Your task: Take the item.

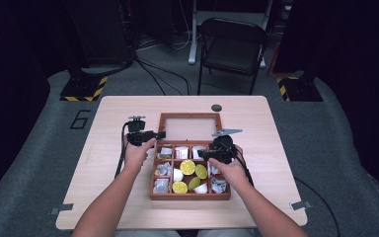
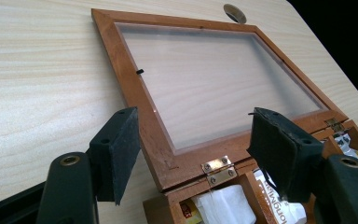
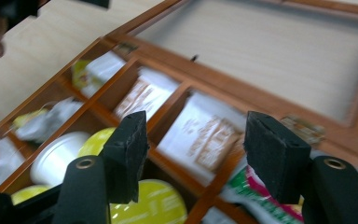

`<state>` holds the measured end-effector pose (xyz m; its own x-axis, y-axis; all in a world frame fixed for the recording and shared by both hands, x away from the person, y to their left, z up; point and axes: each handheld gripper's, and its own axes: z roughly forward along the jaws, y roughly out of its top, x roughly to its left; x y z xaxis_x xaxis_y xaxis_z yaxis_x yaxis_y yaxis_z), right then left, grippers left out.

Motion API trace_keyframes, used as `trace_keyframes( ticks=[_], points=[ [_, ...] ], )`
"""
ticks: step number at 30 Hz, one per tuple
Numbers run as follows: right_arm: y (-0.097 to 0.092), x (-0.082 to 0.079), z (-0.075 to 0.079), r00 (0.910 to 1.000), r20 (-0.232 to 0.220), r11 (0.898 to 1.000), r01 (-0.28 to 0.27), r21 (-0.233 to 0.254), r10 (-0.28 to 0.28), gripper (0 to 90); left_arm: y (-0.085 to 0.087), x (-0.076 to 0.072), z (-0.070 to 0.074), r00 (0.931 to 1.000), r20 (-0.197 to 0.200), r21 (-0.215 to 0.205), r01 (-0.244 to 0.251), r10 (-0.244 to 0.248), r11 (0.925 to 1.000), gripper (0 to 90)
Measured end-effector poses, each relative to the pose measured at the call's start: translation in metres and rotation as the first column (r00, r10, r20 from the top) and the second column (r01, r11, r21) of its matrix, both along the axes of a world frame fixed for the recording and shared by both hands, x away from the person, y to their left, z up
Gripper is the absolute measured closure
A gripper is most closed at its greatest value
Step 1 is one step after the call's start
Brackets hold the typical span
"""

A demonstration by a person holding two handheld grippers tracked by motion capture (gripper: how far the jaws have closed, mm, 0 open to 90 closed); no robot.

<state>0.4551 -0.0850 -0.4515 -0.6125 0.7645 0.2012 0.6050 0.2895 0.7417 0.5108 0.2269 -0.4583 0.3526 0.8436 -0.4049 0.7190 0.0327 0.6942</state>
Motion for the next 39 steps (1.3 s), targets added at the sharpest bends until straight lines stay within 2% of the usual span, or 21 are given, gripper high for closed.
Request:
trace_keyframes(
  ticks=[1, 2, 4, 9, 15, 23, 27, 31, 36, 39],
  points=[
    [0.005, -0.008, -0.001, 0.9996, 0.006, 1.000, -0.028, -0.012, 0.028, 39.2, 0.000, 0.000, 0.000, 1.0000, 0.005, -0.001, 0.002, -0.002, 1.0000, 33.2],
    [0.005, -0.008, -0.001, 0.9996, 0.006, 1.000, -0.028, -0.012, 0.028, 39.2, 0.000, 0.000, 0.000, 1.0000, 0.005, -0.001, 0.002, -0.002, 1.0000, 33.2],
    [0.012, -0.017, -0.003, 0.9971, 0.022, 0.997, -0.072, -0.038, 0.073, 38.6, 0.001, 0.000, 0.001, 1.0000, 0.006, 0.000, 0.006, -0.006, 1.0000, 33.2],
    [0.021, -0.025, -0.007, 0.9935, 0.033, 0.993, -0.107, -0.058, 0.109, 36.4, 0.002, -0.001, 0.003, 0.9999, 0.011, -0.007, -0.004, 0.004, 1.0000, 33.2],
    [0.026, -0.028, -0.012, 0.9921, 0.015, 0.991, -0.124, -0.041, 0.125, 36.5, 0.002, -0.003, 0.004, 0.9999, 0.013, 0.003, 0.007, -0.008, 1.0000, 33.1],
    [0.037, -0.032, -0.018, 0.9877, 0.010, 0.986, -0.155, -0.057, 0.156, 36.6, 0.002, -0.003, 0.005, 0.9999, 0.015, 0.001, 0.001, -0.001, 1.0000, 33.1],
    [0.042, -0.033, -0.020, 0.9872, -0.009, 0.985, -0.160, -0.061, 0.159, 36.6, 0.004, -0.004, 0.005, 0.9999, 0.015, 0.000, -0.002, 0.002, 1.0000, 33.1],
    [0.046, -0.032, -0.024, 0.9841, -0.007, 0.981, -0.178, -0.074, 0.178, 36.6, 0.004, -0.004, 0.005, 0.9999, 0.017, 0.000, 0.001, -0.001, 1.0000, 33.1],
    [0.052, -0.034, -0.027, 0.9833, 0.002, 0.976, -0.180, -0.118, 0.182, 35.2, 0.004, -0.004, 0.005, 0.9998, 0.019, -0.002, -0.003, 0.003, 1.0000, 33.1],
    [0.054, -0.034, -0.028, 0.9830, 0.001, 0.976, -0.182, -0.121, 0.184, 35.0, 0.006, -0.004, 0.006, 0.9998, 0.019, -0.001, -0.003, 0.003, 1.0000, 33.2]
  ],
)
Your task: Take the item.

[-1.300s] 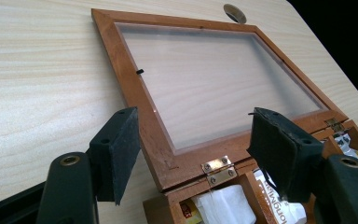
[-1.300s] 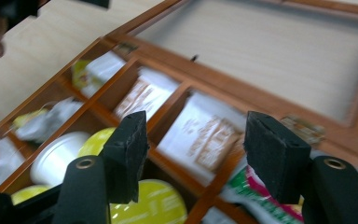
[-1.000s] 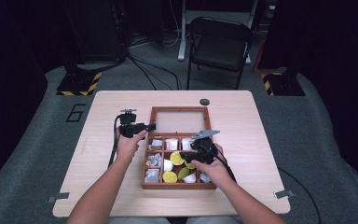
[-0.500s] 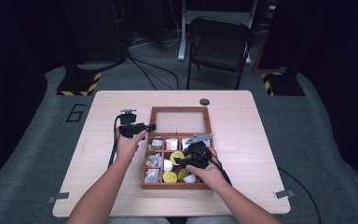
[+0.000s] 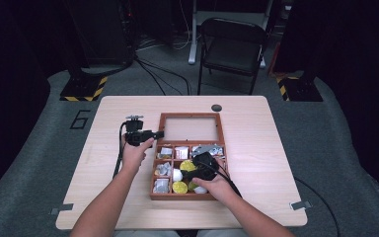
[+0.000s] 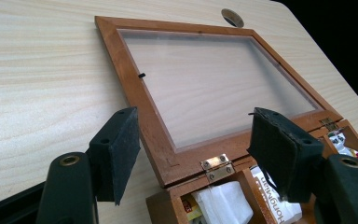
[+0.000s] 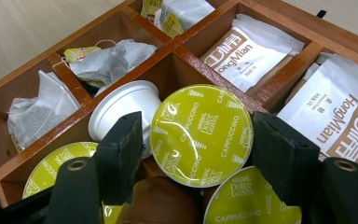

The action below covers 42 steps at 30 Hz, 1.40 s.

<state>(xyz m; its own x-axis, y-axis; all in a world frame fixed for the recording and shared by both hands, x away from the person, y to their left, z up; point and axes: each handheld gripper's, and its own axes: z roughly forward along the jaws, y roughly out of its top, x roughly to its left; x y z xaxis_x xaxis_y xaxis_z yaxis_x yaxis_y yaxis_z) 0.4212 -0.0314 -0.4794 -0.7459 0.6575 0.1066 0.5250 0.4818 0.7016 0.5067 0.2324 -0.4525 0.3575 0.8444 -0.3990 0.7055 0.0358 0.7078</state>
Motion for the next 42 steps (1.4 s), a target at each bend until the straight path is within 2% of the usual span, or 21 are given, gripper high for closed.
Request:
trace_keyframes(
  ticks=[5, 7, 8, 13, 14, 17, 24, 30, 33, 34, 35, 36, 38, 41, 42],
  points=[
    [0.000, 0.000, 0.000, 0.9997, 0.019, 1.000, -0.015, -0.017, 0.016, 35.5, 0.000, 0.000, 0.000, 1.0000, -0.002, 0.000, 0.000, 0.000, 1.0000, 33.1],
    [0.001, -0.001, 0.000, 0.9999, 0.010, 1.000, -0.007, -0.013, 0.007, 35.3, 0.000, 0.000, 0.000, 1.0000, -0.001, 0.000, 0.001, -0.001, 1.0000, 33.1],
    [0.001, -0.001, -0.001, 0.9994, 0.030, 1.000, -0.017, -0.024, 0.018, 35.3, 0.000, 0.000, 0.000, 1.0000, 0.000, -0.001, 0.000, 0.000, 1.0000, 33.2],
    [0.004, -0.003, -0.002, 0.9975, 0.067, 0.998, -0.020, -0.057, 0.024, 36.2, 0.000, 0.000, 0.000, 1.0000, -0.003, -0.001, -0.003, 0.003, 1.0000, 33.2],
    [0.004, -0.005, -0.002, 0.9982, 0.055, 0.998, -0.019, -0.060, 0.022, 36.3, 0.001, 0.000, 0.000, 1.0000, -0.005, 0.001, -0.003, 0.003, 1.0000, 33.1],
    [0.005, -0.005, -0.002, 0.9979, 0.064, 0.998, -0.010, -0.060, 0.014, 36.9, 0.001, 0.000, 0.000, 1.0000, -0.005, -0.001, -0.007, 0.007, 1.0000, 33.1],
    [0.005, -0.005, -0.002, 0.9955, 0.086, 0.996, -0.033, -0.081, 0.040, 37.1, 0.003, 0.001, 0.000, 1.0000, -0.003, 0.003, -0.007, 0.007, 1.0000, 33.1],
    [0.001, -0.002, -0.001, 0.9961, 0.066, 0.996, -0.054, -0.071, 0.059, 37.7, 0.002, 0.000, -0.001, 0.9999, -0.007, -0.001, -0.009, 0.009, 1.0000, 33.2],
    [-0.002, 0.001, 0.000, 0.9977, 0.041, 0.998, -0.052, -0.029, 0.053, 42.7, 0.002, 0.001, -0.001, 0.9999, -0.007, 0.001, -0.007, 0.007, 1.0000, 33.2],
    [-0.004, 0.001, 0.001, 0.9979, 0.053, 0.999, -0.035, -0.030, 0.037, 53.7, 0.003, 0.001, -0.001, 1.0000, -0.007, 0.004, -0.005, 0.005, 1.0000, 33.2],
    [-0.007, 0.002, 0.003, 0.9976, 0.064, 1.000, -0.026, -0.014, 0.027, 55.5, 0.003, 0.001, -0.001, 1.0000, -0.007, 0.004, -0.005, 0.005, 1.0000, 33.2],
    [-0.007, 0.002, 0.003, 0.9985, 0.049, 1.000, -0.023, -0.010, 0.024, 53.2, 0.002, 0.001, -0.001, 1.0000, -0.007, 0.004, -0.005, 0.005, 1.0000, 33.2],
    [-0.007, 0.001, 0.001, 0.9983, 0.047, 0.999, -0.033, -0.029, 0.035, 45.1, 0.003, 0.001, -0.001, 1.0000, -0.005, 0.003, -0.006, 0.006, 1.0000, 33.2],
    [-0.002, -0.003, 0.000, 0.9970, 0.056, 0.997, -0.052, -0.052, 0.055, 36.8, 0.003, 0.001, -0.002, 1.0000, -0.007, 0.006, -0.003, 0.003, 1.0000, 33.2],
    [0.000, -0.004, -0.001, 0.9954, 0.076, 0.996, -0.053, -0.069, 0.058, 35.9, 0.003, 0.001, -0.002, 1.0000, -0.007, 0.005, -0.004, 0.004, 1.0000, 33.2]
  ],
)
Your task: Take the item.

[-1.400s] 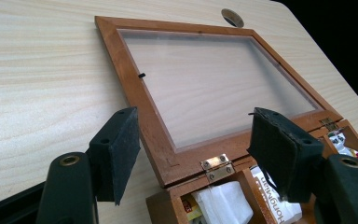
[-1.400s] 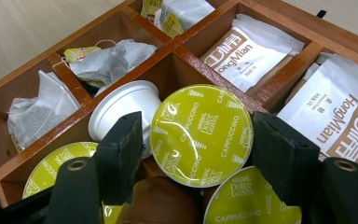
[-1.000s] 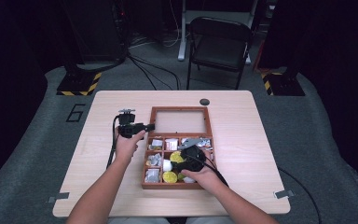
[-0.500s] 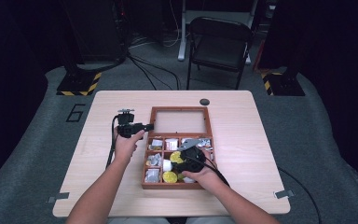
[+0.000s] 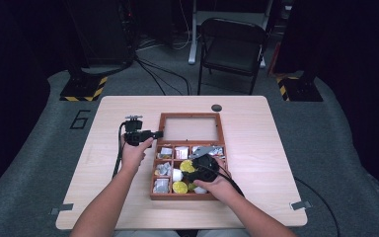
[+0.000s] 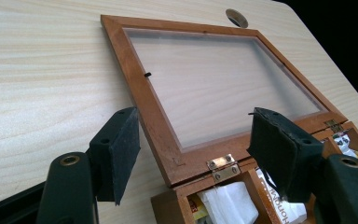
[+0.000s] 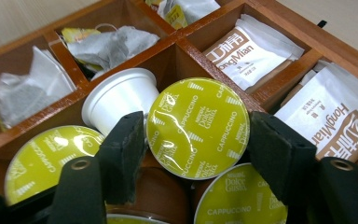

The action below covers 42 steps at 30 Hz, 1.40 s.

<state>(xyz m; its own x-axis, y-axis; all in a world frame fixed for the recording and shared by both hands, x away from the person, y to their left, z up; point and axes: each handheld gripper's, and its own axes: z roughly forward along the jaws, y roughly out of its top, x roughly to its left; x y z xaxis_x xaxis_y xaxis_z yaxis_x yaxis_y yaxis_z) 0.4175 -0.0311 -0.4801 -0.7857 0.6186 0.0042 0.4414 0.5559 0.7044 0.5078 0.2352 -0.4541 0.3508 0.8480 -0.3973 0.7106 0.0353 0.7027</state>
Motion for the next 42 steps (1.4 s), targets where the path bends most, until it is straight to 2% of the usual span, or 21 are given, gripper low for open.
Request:
trace_keyframes(
  ticks=[3, 5, 10, 16, 21, 28, 33, 36, 42],
  points=[
    [0.006, -0.003, -0.002, 0.9995, 0.030, 0.999, -0.003, -0.037, 0.004, 32.9, -0.001, -0.001, 0.000, 1.0000, -0.003, -0.005, -0.005, 0.005, 1.0000, 33.2],
    [0.007, -0.004, -0.002, 0.9995, 0.030, 0.999, -0.005, -0.049, 0.007, 32.9, 0.000, -0.001, 0.000, 1.0000, -0.002, -0.003, -0.005, 0.005, 1.0000, 33.2],
    [0.011, -0.007, -0.003, 0.9964, 0.082, 0.993, -0.014, -0.117, 0.024, 36.6, 0.001, 0.000, 0.001, 1.0000, 0.002, -0.003, -0.002, 0.002, 1.0000, 33.4],
    [0.010, -0.006, -0.002, 0.9965, 0.079, 0.992, -0.017, -0.121, 0.027, 37.0, 0.001, 0.000, 0.001, 1.0000, 0.000, -0.003, -0.002, 0.002, 1.0000, 33.3],
    [0.008, -0.004, -0.001, 0.9989, 0.044, 0.997, -0.009, -0.080, 0.013, 37.1, 0.001, 0.000, 0.001, 1.0000, -0.004, -0.004, -0.006, 0.006, 1.0000, 33.4],
    [0.006, -0.003, 0.004, 0.9997, 0.026, 0.999, -0.001, -0.044, 0.002, 37.1, 0.002, 0.000, 0.001, 1.0000, -0.001, -0.003, -0.010, 0.010, 0.9999, 33.4],
    [0.004, -0.002, 0.013, 0.9996, 0.021, 0.999, -0.021, -0.027, 0.021, 37.1, 0.003, 0.000, 0.001, 0.9999, -0.003, -0.007, -0.010, 0.010, 0.9999, 33.6],
    [0.004, -0.002, 0.021, 0.9997, 0.001, 1.000, -0.024, 0.001, 0.024, 37.1, 0.003, 0.000, 0.001, 0.9999, 0.001, -0.010, -0.013, 0.013, 0.9999, 33.6],
    [0.002, -0.002, 0.034, 0.9993, -0.005, 0.998, -0.035, 0.050, 0.036, 37.1, 0.004, 0.000, 0.002, 0.9999, 0.003, -0.012, -0.014, 0.014, 0.9998, 33.7]
  ],
)
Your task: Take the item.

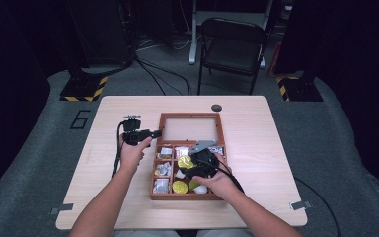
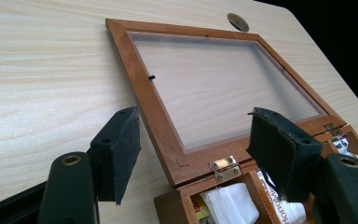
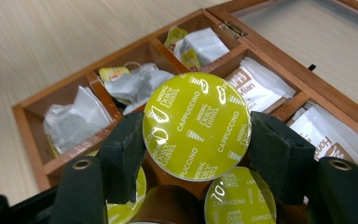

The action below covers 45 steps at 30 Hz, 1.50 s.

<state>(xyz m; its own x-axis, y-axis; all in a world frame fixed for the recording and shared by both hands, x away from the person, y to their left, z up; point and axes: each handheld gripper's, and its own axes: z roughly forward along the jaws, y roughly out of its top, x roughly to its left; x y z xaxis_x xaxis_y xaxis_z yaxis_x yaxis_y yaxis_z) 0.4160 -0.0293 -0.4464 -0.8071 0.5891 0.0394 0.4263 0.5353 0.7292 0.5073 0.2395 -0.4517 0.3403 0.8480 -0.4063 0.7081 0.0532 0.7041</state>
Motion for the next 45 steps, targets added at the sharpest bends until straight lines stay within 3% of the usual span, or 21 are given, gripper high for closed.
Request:
trace_keyframes(
  ticks=[2, 10, 22, 35, 45],
  points=[
    [-0.002, 0.001, 0.004, 0.9999, -0.016, 1.000, 0.004, 0.011, -0.003, 37.1, 0.000, 0.000, 0.000, 1.0000, 0.001, 0.001, 0.000, 0.000, 1.0000, 33.7],
    [-0.014, 0.005, 0.017, 0.9999, -0.006, 0.999, 0.014, 0.035, -0.013, 37.2, 0.001, 0.001, 0.000, 1.0000, -0.004, -0.003, -0.008, 0.008, 1.0000, 34.0],
    [-0.059, 0.020, 0.034, 0.9931, -0.005, 0.990, 0.117, 0.083, -0.117, 37.2, 0.002, 0.001, -0.001, 0.9999, -0.005, -0.003, -0.014, 0.014, 0.9999, 34.4],
    [-0.115, 0.028, 0.036, 0.9678, 0.017, 0.966, 0.249, 0.068, -0.251, 37.2, 0.004, 0.002, -0.001, 0.9999, -0.006, -0.003, -0.015, 0.015, 0.9999, 34.8],
    [-0.147, 0.030, 0.024, 0.9446, 0.018, 0.944, 0.327, 0.044, -0.328, 37.1, 0.005, 0.001, 0.000, 0.9997, -0.008, -0.004, -0.023, 0.023, 0.9997, 34.9]
  ],
)
